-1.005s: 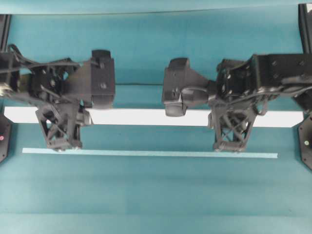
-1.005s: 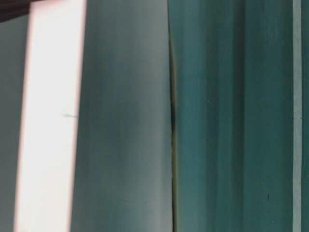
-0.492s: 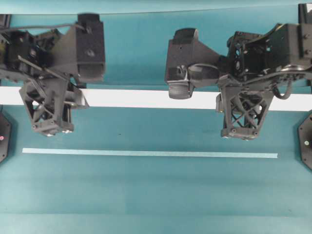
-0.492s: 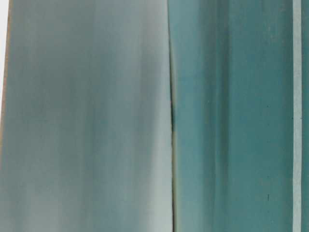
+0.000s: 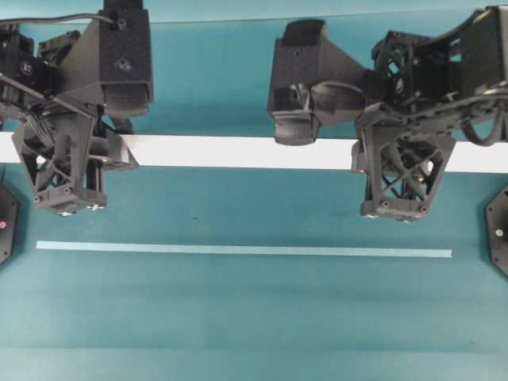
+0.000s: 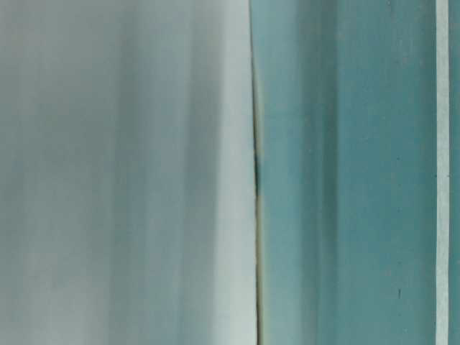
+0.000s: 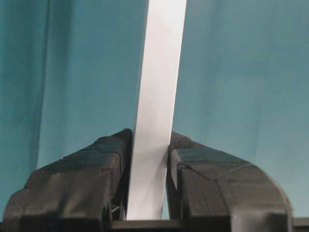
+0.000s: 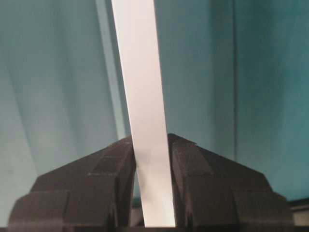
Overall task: Lift a wooden board with both hands.
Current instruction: 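Hold the board raised with both grippers, then lower the board with both grippers back onto the table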
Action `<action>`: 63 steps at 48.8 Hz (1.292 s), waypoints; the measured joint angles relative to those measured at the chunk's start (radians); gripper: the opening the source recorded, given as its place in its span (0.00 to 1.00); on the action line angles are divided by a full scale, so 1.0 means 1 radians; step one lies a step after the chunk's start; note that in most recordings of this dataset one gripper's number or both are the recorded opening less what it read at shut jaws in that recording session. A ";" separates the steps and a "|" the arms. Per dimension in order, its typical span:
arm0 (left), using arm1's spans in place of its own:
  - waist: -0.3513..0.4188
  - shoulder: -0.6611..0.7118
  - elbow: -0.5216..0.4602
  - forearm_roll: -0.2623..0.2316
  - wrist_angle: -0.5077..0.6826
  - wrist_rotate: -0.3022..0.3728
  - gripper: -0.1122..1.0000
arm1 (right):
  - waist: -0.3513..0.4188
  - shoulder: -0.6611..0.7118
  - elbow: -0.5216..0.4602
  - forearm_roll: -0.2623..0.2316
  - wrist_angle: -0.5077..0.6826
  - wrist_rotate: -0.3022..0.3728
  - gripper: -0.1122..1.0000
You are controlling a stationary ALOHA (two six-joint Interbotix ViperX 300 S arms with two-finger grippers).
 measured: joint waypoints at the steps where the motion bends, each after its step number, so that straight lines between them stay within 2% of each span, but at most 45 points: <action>1: 0.002 0.000 -0.002 0.000 0.002 0.002 0.26 | 0.000 0.002 -0.003 0.000 0.000 0.000 0.29; 35: -0.002 0.018 -0.043 -0.002 0.037 0.002 0.26 | 0.002 0.006 0.003 -0.002 -0.002 -0.005 0.29; 48: -0.005 0.029 0.089 0.000 -0.015 0.003 0.26 | 0.002 0.023 0.124 -0.009 -0.035 -0.026 0.29; 63: -0.003 0.046 0.259 0.000 -0.166 0.006 0.26 | 0.003 0.015 0.310 -0.035 -0.186 -0.029 0.29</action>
